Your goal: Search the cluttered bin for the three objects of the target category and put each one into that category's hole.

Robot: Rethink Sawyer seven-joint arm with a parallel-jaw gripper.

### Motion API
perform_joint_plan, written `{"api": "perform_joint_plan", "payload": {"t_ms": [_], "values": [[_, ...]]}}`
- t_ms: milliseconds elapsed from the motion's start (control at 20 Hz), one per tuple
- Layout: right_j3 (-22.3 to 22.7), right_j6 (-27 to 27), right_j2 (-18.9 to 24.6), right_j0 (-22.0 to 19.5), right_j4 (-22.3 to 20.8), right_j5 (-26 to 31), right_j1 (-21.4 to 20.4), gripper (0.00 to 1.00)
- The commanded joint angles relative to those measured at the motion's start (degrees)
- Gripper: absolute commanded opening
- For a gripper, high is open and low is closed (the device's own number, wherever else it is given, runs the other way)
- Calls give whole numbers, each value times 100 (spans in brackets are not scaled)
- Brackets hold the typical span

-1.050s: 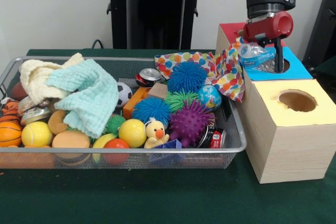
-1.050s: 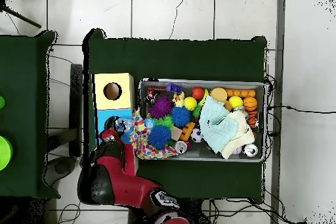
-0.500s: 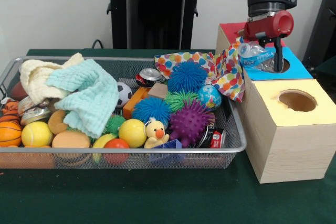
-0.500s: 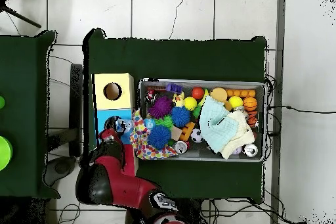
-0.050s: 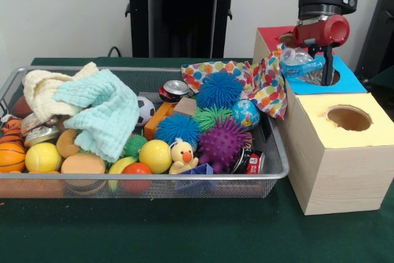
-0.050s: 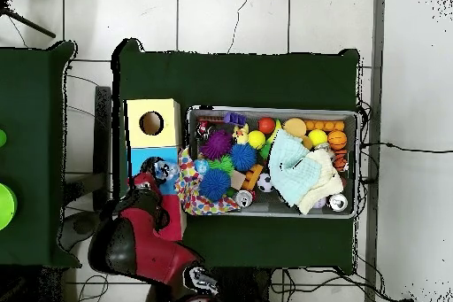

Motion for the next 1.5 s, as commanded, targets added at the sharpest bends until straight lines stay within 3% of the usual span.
{"api": "perform_joint_plan", "payload": {"t_ms": [50,650,1500], "values": [[669,1105,-28,395,1067,1584,1022,100],[579,1405,212,652,1753,1576,1060,100],[188,1707,353,720,2029,1232,1582,100]]}}
